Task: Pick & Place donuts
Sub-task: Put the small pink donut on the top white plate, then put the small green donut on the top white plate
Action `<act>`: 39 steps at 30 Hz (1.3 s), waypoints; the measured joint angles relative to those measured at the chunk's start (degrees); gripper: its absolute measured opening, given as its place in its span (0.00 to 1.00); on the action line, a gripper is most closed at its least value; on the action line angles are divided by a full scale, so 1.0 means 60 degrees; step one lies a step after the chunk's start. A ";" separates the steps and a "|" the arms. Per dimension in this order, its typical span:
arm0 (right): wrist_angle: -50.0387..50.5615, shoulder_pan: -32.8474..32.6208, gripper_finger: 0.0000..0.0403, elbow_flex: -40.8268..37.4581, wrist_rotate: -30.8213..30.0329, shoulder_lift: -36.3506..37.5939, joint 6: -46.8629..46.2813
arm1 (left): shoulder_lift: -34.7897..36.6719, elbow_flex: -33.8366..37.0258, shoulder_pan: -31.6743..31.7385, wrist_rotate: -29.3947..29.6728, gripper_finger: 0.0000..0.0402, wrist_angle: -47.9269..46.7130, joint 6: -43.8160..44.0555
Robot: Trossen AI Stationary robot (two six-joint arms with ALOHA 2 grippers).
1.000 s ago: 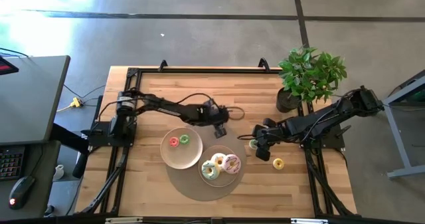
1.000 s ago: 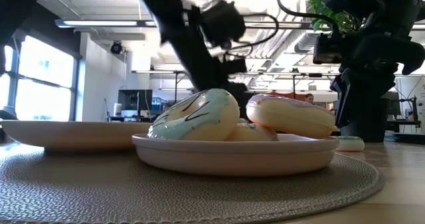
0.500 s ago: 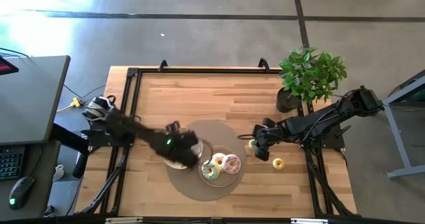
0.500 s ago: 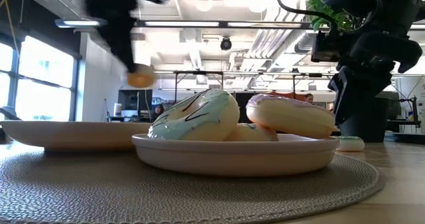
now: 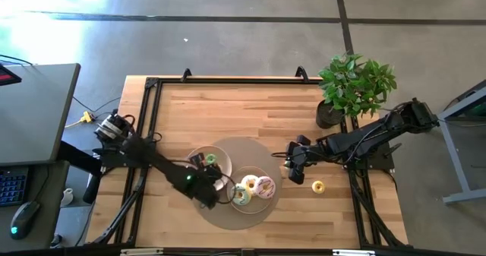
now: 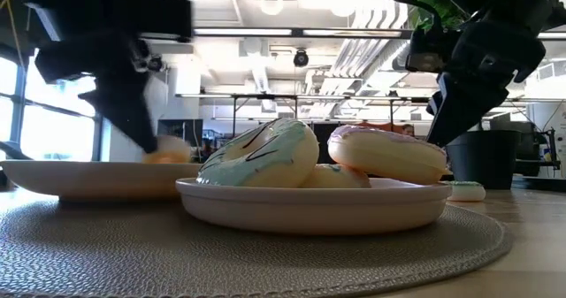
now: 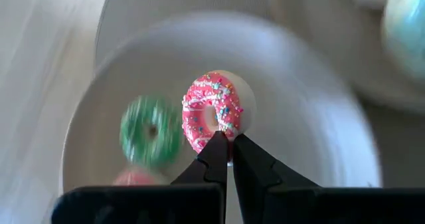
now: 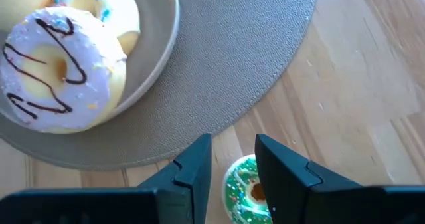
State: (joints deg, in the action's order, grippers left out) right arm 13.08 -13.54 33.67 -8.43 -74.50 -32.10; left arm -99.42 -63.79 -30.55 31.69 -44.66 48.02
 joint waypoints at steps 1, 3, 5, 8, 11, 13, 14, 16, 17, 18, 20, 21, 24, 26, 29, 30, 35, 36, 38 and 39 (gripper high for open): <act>-0.0011 0.0000 0.28 0.0000 0.0000 0.0000 0.0000 | 0.0000 -0.0003 0.0110 -0.0004 0.01 0.0304 -0.0315; -0.0078 0.0000 0.28 0.0000 0.0003 0.0000 0.0000 | 0.0007 -0.0013 0.0325 -0.0053 0.01 0.0675 -0.0910; -0.0082 -0.0004 0.28 0.0000 0.0036 0.0000 0.0000 | 0.0007 -0.0007 0.0580 -0.0410 0.02 0.0883 -0.1316; -0.0083 -0.0004 0.28 0.0000 0.0040 0.0000 -0.0001 | -0.0015 -0.0007 0.0969 -0.0923 0.07 0.0821 -0.1472; -0.0083 0.0000 0.28 0.0000 0.0040 0.0000 0.0003 | -0.0282 -0.0007 0.1331 -0.1200 0.14 0.0757 -0.1556; -0.0083 0.0000 0.28 0.0000 0.0040 0.0000 0.0010 | -0.0395 -0.0004 0.1453 -0.1193 0.20 0.0779 -0.1730; -0.0083 -0.0002 0.28 0.0000 0.0042 0.0000 0.0022 | -0.0438 -0.0007 0.1508 -0.1185 0.23 0.0881 -0.1769; -0.0083 0.0000 0.28 0.0000 0.0041 0.0000 0.0141 | -0.0494 -0.0007 0.1603 -0.1216 0.28 0.1017 -0.1779; -0.0083 -0.0002 0.28 0.0000 0.0044 0.0000 0.0182 | -0.0495 -0.0007 0.1610 -0.1281 0.29 0.1092 -0.1762; -0.0083 -0.0002 0.28 0.0000 0.0044 0.0000 0.0186 | -0.0492 -0.0007 0.1615 -0.1410 0.31 0.1274 -0.1758; -0.0083 0.0000 0.28 0.0000 0.0044 0.0000 0.0182 | -0.0492 -0.0015 0.1599 -0.1518 0.33 0.1510 -0.1846; -0.0083 0.0000 0.28 0.0000 0.0044 0.0000 0.0185 | -0.0492 -0.0019 0.1592 -0.1528 0.34 0.1496 -0.1918; -0.0083 -0.0001 0.28 -0.0003 0.0074 0.0000 0.0444 | -0.0463 -0.0353 0.1585 -0.1640 0.34 0.0741 -0.1925; -0.0086 -0.0004 0.28 -0.0004 0.0182 0.0000 0.0480 | -0.0373 -0.0691 0.1587 -0.1567 0.34 -0.0029 -0.1766; -0.0094 -0.0070 0.28 -0.0004 0.0356 0.0000 0.0346 | -0.0368 -0.1213 0.1592 -0.1401 0.34 -0.0845 -0.1750; -0.0094 -0.0142 0.28 -0.0004 0.0337 0.0000 0.0352 | -0.0368 -0.1376 0.1592 -0.1347 0.34 -0.1216 -0.1787; -0.0140 -0.0728 0.28 -0.0007 0.0105 0.0000 0.0177 | -0.0161 -0.2072 0.1585 -0.0965 0.34 -0.3745 -0.1503; -0.0118 -0.0851 0.28 -0.0007 0.0061 0.0000 0.0073 | -0.0091 -0.2193 0.1589 -0.0930 0.34 -0.4359 -0.1257; -0.0029 -0.1106 0.28 -0.0007 0.0019 -0.0007 -0.0203 | 0.0106 -0.2287 0.1589 -0.0816 0.34 -0.5504 -0.0624; 0.0047 -0.1215 0.28 -0.0007 -0.0023 -0.0018 -0.0298 | 0.0230 -0.2263 0.1589 -0.0790 0.34 -0.6155 -0.0302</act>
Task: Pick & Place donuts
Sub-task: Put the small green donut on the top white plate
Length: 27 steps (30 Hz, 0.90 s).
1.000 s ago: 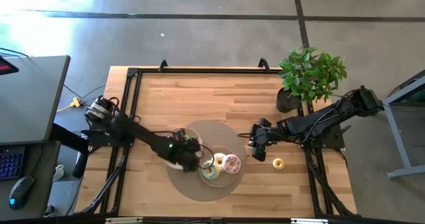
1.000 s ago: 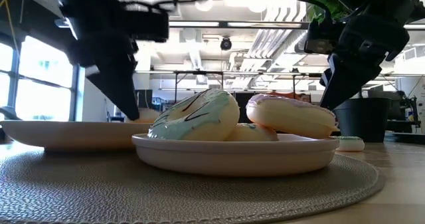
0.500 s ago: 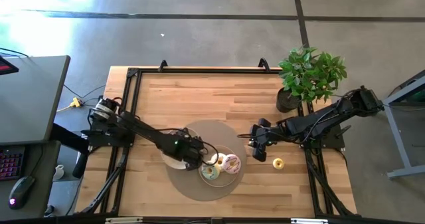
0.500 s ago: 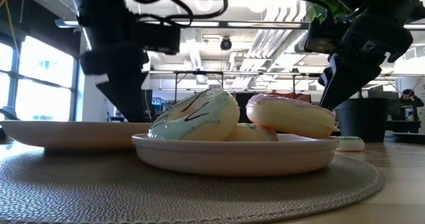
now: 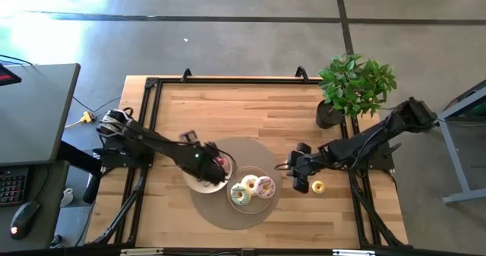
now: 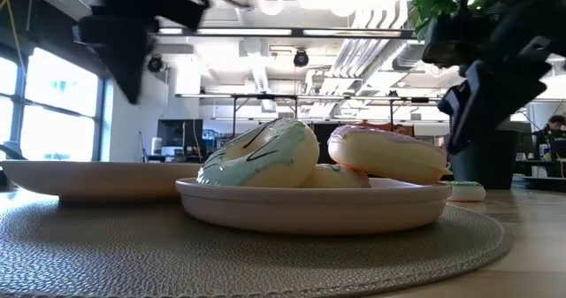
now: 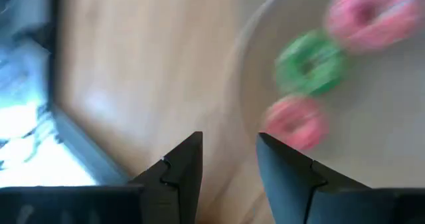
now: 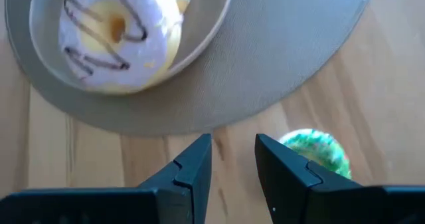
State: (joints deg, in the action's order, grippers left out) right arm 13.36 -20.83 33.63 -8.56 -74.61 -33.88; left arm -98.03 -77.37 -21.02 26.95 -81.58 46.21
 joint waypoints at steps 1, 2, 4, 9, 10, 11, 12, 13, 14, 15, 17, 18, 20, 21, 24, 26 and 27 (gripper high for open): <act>0.0094 -0.0107 0.28 0.0000 -0.0103 -0.0004 -0.0005 | 0.0128 0.0005 -0.0015 0.0062 0.34 -0.0472 0.0287; 0.0213 -0.0213 0.28 0.0000 -0.0338 -0.0012 0.0035 | 0.0268 0.0013 -0.0065 0.0094 0.34 -0.0744 0.0567; 0.0283 -0.0365 0.28 -0.0004 -0.0932 -0.0138 0.0255 | 0.0589 0.0077 -0.0251 0.0077 0.34 -0.1428 0.1124; 0.0261 -0.0620 0.28 -0.0004 -0.1260 -0.0637 0.0892 | 0.1648 0.0376 -0.1368 -0.0220 0.34 -0.1354 0.1840; 0.0309 -0.0628 0.28 -0.0004 -0.1276 -0.0755 0.0903 | 0.1870 0.0498 -0.1669 -0.0072 0.34 -0.1341 0.2192; 0.0337 -0.0628 0.28 -0.0007 -0.1393 -0.0887 0.0910 | 0.2057 0.0673 -0.1970 0.0113 0.34 -0.1335 0.2631; 0.0333 -0.0621 0.28 -0.0007 -0.1605 -0.1002 0.0934 | 0.2227 0.0898 -0.2284 0.0211 0.34 -0.1333 0.3092; 0.0349 -0.0618 0.28 -0.0007 -0.1827 -0.1090 0.0935 | 0.2415 0.1141 -0.2602 0.0386 0.34 -0.1297 0.3598; 0.0395 -0.0596 0.28 -0.0007 -0.2031 -0.1181 0.0905 | 0.2632 0.1379 -0.2898 0.0593 0.34 -0.1258 0.4140; 0.0413 -0.0564 0.28 -0.0007 -0.2114 -0.1257 0.0790 | 0.2814 0.1621 -0.3179 0.0783 0.34 -0.1253 0.4662; 0.0499 -0.0504 0.28 -0.0004 -0.2099 -0.1346 0.0396 | 0.3049 0.2260 -0.3694 0.1127 0.34 -0.0975 0.5680; 0.0605 -0.0464 0.28 -0.0004 -0.2093 -0.1400 0.0136 | 0.3142 0.2596 -0.3938 0.1339 0.34 -0.0654 0.6201; 0.0782 -0.0450 0.28 -0.0004 -0.2102 -0.1453 -0.0314 | 0.3376 0.3284 -0.4326 0.2023 0.34 -0.0097 0.7018; 0.0871 -0.0450 0.28 -0.0001 -0.2091 -0.1457 -0.0479 | 0.3411 0.3616 -0.4448 0.2316 0.34 0.0309 0.7256; 0.0899 -0.0454 0.28 0.0000 -0.2090 -0.1446 -0.0820 | 0.3329 0.4523 -0.4659 0.2802 0.34 0.2002 0.7382; 0.0878 -0.0507 0.27 0.0000 -0.2093 -0.1447 -0.0834 | 0.3390 0.5003 -0.4696 0.2939 0.34 0.3104 0.7268; 0.0868 -0.0531 0.26 0.0000 -0.2093 -0.1447 -0.0831 | 0.3370 0.5199 -0.4687 0.2959 0.34 0.3658 0.7172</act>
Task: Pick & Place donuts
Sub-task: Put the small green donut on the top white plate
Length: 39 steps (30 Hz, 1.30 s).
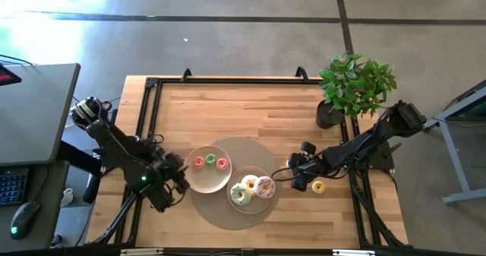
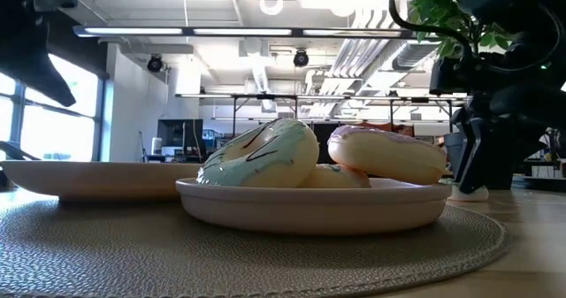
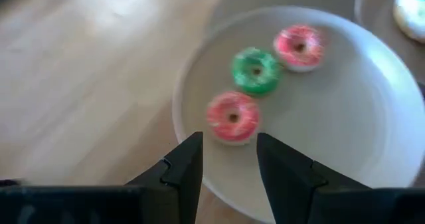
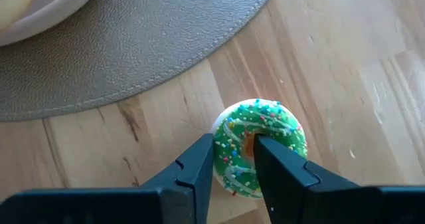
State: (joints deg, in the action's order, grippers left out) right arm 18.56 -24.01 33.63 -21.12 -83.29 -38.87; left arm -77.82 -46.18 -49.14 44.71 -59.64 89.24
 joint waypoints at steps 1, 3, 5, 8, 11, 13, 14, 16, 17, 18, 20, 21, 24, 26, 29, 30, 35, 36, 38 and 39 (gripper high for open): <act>-0.0003 -0.0007 0.24 0.0000 0.0003 -0.0001 -0.0001 | -0.0023 0.0178 0.0003 -0.0005 0.34 0.0342 -0.0143; -0.0003 -0.0010 0.18 0.0000 -0.0039 0.0014 -0.0104 | -0.0001 0.0373 0.0003 -0.0022 0.34 0.0604 -0.0447; -0.0116 -0.0002 0.10 0.0000 -0.0150 0.0023 -0.0289 | -0.0005 0.0416 0.0003 -0.0026 0.34 0.0754 -0.0510; -0.0725 0.0063 0.02 0.0000 -0.0126 0.0023 -0.0273 | -0.0001 0.0432 0.0003 0.0141 0.34 0.0678 -0.0571; -0.1345 0.0063 0.05 0.0137 0.0029 0.0026 0.0092 | -0.0001 0.0431 0.0003 0.0198 0.34 0.0660 -0.0580; -0.1391 0.0061 0.04 0.0490 0.0003 0.0026 0.0187 | -0.0001 0.0431 0.0003 0.0189 0.34 0.0685 -0.0580; -0.1409 0.0061 0.03 0.0746 -0.0011 0.0026 0.0319 | -0.0001 0.0431 0.0003 0.0209 0.34 0.0671 -0.0580; -0.1728 0.0063 0.02 0.1276 -0.0323 0.0026 0.0949 | -0.0001 0.0431 0.0003 0.0250 0.34 0.0677 -0.0580; -0.2097 0.0059 0.02 0.1524 -0.0703 0.0026 0.1373 | -0.0001 0.0431 0.0003 0.0285 0.34 0.0674 -0.0580; -0.2635 0.0059 0.02 0.1749 -0.1123 0.0026 0.1793 | -0.0001 0.0431 0.0003 0.0382 0.34 0.0672 -0.0580; -0.4042 0.0145 0.03 0.2128 -0.1731 0.0012 0.2532 | -0.0001 0.0431 0.0003 0.0603 0.34 0.0673 -0.0584; -0.4849 0.0241 0.03 0.2289 -0.1739 -0.0063 0.2855 | -0.0001 0.0431 0.0003 0.0682 0.34 0.0670 -0.0584; -0.6530 0.0568 0.01 0.2687 -0.0920 -0.0694 0.4063 | -0.0001 0.0431 0.0003 0.0806 0.34 0.0685 -0.0583; -0.6902 0.0780 0.01 0.3087 -0.0482 -0.1498 0.4320 | -0.0003 0.0431 0.0003 0.0828 0.34 0.0701 -0.0584; -0.6842 0.1046 0.01 0.4134 0.0023 -0.2931 0.4424 | -0.0004 0.0431 0.0003 0.0937 0.34 0.0701 -0.0582; -0.6769 0.1122 0.01 0.4622 0.0279 -0.3409 0.4570 | -0.0005 0.0431 0.0003 0.1010 0.34 0.0708 -0.0582; -0.5433 0.1377 0.01 0.7130 0.1701 -0.5471 0.5157 | -0.0005 0.0427 0.0003 0.1107 0.34 0.0710 -0.0580; -0.5114 0.1388 0.02 0.7627 0.1884 -0.5812 0.5212 | -0.0005 0.0427 0.0003 0.1107 0.34 0.0714 -0.0580; -0.4417 0.1394 0.02 0.8481 0.2017 -0.6383 0.5281 | -0.0005 0.0427 0.0003 0.1117 0.34 0.0710 -0.0580; -0.3988 0.1396 0.02 0.8855 0.2039 -0.6667 0.5339 | -0.0005 0.0427 0.0003 0.1122 0.34 0.0710 -0.0580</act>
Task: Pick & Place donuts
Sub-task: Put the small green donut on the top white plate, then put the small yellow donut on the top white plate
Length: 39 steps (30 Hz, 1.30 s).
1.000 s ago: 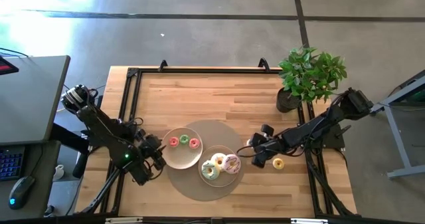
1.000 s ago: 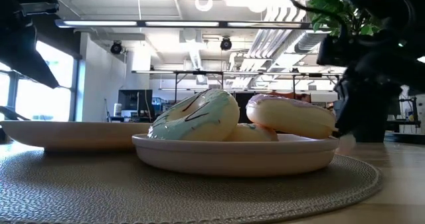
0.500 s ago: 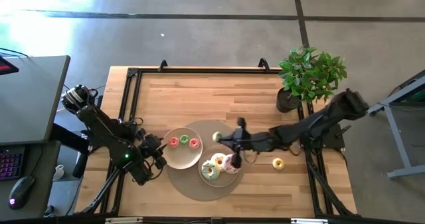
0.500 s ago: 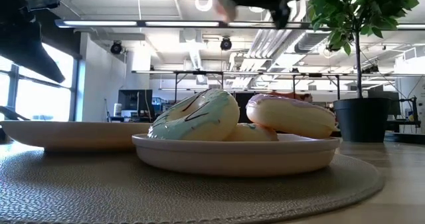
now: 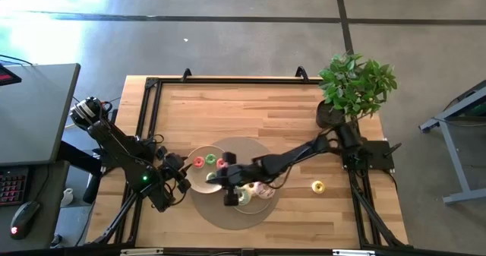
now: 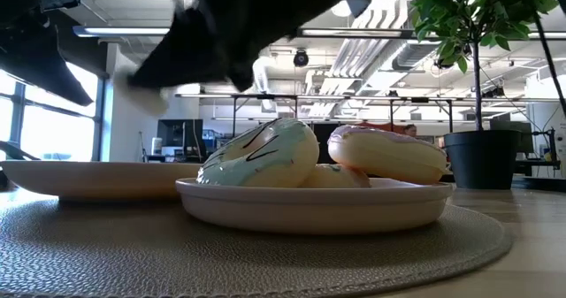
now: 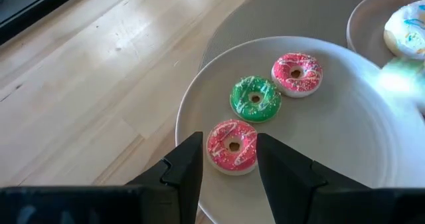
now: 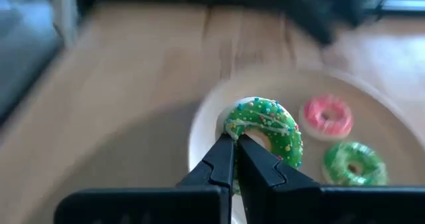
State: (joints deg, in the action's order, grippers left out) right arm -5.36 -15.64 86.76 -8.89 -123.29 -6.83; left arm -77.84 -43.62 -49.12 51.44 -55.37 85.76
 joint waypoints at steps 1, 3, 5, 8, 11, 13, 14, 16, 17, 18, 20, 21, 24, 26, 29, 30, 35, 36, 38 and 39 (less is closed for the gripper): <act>0.0435 0.0001 0.02 0.0324 0.0002 -0.0253 0.0107 | 0.0000 0.0000 0.0000 -0.0004 0.34 0.0000 0.0000; 0.1318 0.0004 0.02 0.0840 -0.0035 -0.0678 0.0335 | 0.0000 0.0000 0.0000 0.0000 0.34 -0.0004 0.0000; 0.1936 0.0004 0.02 0.1212 -0.0130 -0.0906 0.0461 | 0.0000 0.0000 0.0000 -0.0011 0.34 0.0000 0.0000; 0.2448 0.0064 0.04 0.1379 -0.0180 -0.0938 0.0406 | 0.0000 -0.0004 0.0000 -0.0011 0.34 -0.0002 0.0000; 0.2885 0.0162 0.08 0.1329 -0.0173 -0.0979 0.0328 | 0.0000 -0.0004 0.0000 -0.0007 0.34 -0.0007 -0.0001; 0.2921 0.0219 0.10 0.1327 -0.0165 -0.0993 0.0376 | 0.0000 -0.0004 0.0000 -0.0004 0.34 -0.0007 0.0000; 0.2928 0.0243 0.11 0.1333 -0.0166 -0.0986 0.0386 | 0.0000 -0.0004 0.0000 -0.0004 0.34 -0.0007 0.0000; 0.2974 0.0312 0.14 0.1345 -0.0096 -0.0979 0.0394 | 0.0000 -0.0004 0.0000 -0.0002 0.34 -0.0007 0.0000; 0.3037 0.0339 0.16 0.1345 -0.0018 -0.0979 0.0394 | 0.0000 -0.0004 0.0000 0.0000 0.34 -0.0007 0.0000; 0.3068 0.0367 0.18 0.1340 0.0115 -0.0979 0.0395 | 0.0000 -0.0004 0.0000 0.0000 0.34 -0.0007 0.0000; 0.3055 0.0407 0.21 0.1337 0.0346 -0.0978 0.0394 | 0.0000 -0.0004 0.0000 0.0004 0.34 -0.0007 0.0000; 0.3049 0.0419 0.23 0.1337 0.0463 -0.0968 0.0394 | 0.0000 -0.0005 0.0000 0.0004 0.34 -0.0007 0.0000; 0.3052 0.0426 0.27 0.1337 0.0823 -0.0968 0.0394 | 0.0000 -0.0007 0.0000 0.0011 0.34 -0.0007 0.0000; 0.3060 0.0423 0.29 0.1337 0.0840 -0.0961 0.0394 | 0.0000 -0.0006 0.0000 0.0011 0.34 -0.0007 0.0000; 0.3380 0.0423 0.30 0.1348 0.0838 -0.0857 0.0420 | 0.0000 -0.0004 0.0000 0.0011 0.34 -0.0004 0.0000; 0.3613 0.0423 0.30 0.1376 0.0836 -0.0784 0.0477 | 0.0000 -0.0007 0.0000 0.0014 0.34 -0.0007 0.0000; 0.4922 0.0410 0.30 0.1798 0.0222 0.0068 0.0539 | -0.0005 -0.0007 0.0004 0.0033 0.34 0.0075 0.0000; 0.5191 0.0389 0.30 0.1862 0.0084 0.0291 0.0543 | -0.0004 -0.0007 0.0004 0.0039 0.34 0.0066 0.0000; 0.5769 0.0347 0.30 0.1895 0.0013 0.0749 0.0523 | -0.0006 -0.0007 0.0004 0.0051 0.34 0.0106 0.0000; 0.6141 0.0327 0.30 0.1895 -0.0017 0.1028 0.0484 | -0.0007 -0.0007 0.0004 0.0053 0.34 0.0111 0.0000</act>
State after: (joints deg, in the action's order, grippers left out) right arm 31.48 -13.68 98.13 -8.99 -117.12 -3.92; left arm -77.88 -43.66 -49.10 51.76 -54.71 85.76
